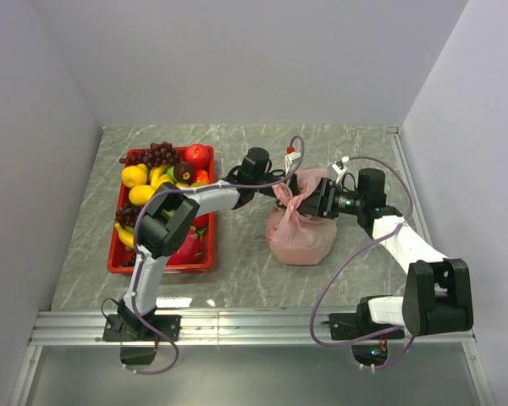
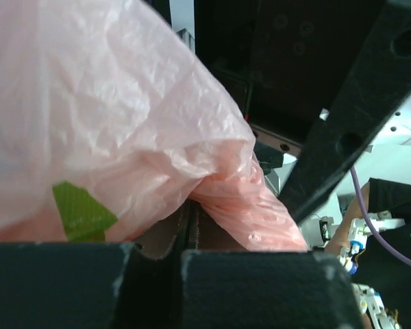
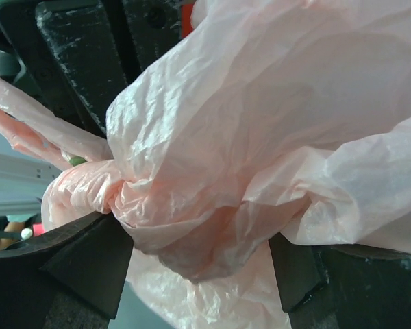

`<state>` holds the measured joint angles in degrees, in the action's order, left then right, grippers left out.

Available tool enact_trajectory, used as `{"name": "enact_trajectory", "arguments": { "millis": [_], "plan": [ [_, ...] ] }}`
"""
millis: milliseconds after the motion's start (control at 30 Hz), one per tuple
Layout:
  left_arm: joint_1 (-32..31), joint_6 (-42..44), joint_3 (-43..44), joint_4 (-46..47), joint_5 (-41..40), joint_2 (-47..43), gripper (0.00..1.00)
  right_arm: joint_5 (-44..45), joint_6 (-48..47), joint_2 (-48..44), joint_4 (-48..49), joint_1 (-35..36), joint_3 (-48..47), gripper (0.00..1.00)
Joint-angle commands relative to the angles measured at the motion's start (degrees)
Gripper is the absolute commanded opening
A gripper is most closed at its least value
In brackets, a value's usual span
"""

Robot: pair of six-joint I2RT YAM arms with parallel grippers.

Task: Place the fake fruits into the plastic bag and tie a complex knot

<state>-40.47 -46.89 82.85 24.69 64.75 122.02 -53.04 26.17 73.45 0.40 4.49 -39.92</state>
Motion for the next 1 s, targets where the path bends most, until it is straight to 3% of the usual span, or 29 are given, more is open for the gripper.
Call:
{"name": "enact_trajectory", "arguments": {
  "millis": [0,67,233,367,500,567,667,767,800,967],
  "plan": [
    [-2.24,-1.54,5.12,3.71,4.41,2.69,0.01,1.88,3.52,0.55,7.84,0.95,-1.04,0.79],
    [-2.77,2.66,8.81,-4.62,4.42,4.01,0.0,2.32,4.15,0.99,8.65,1.83,-1.82,0.79],
    [-2.6,3.66,6.99,-3.95,3.37,3.58,0.0,2.24,3.2,0.91,7.17,2.28,-3.14,0.79],
    [-1.37,0.58,3.11,1.14,1.96,1.56,0.0,0.74,-7.17,-1.99,-7.32,0.17,-5.43,0.8],
    [-0.31,1.45,3.28,0.27,1.78,1.21,0.0,0.56,-17.97,-5.33,-24.26,-1.41,-7.97,0.82],
    [-0.31,1.89,3.28,0.36,2.13,0.94,0.0,0.39,-19.84,-6.3,-28.25,-1.94,-9.82,0.87],
    [-0.31,3.21,4.07,-1.39,2.22,0.94,0.0,-0.05,-21.43,-8.05,-33.09,-3.26,-11.58,0.86],
    [-0.4,2.86,3.55,-0.43,2.66,0.77,0.0,0.21,-21.95,-9.99,-33.81,-3.87,-10.8,0.73],
    [-0.31,2.77,3.11,-0.08,2.75,0.68,0.0,0.3,-21.0,-10.43,-31.71,-3.96,-9.31,0.61],
    [-0.4,4.09,3.63,-1.57,3.1,0.59,0.0,0.12,-17.04,-8.33,-23.89,-3.96,-7.19,0.47]
  ]
}}
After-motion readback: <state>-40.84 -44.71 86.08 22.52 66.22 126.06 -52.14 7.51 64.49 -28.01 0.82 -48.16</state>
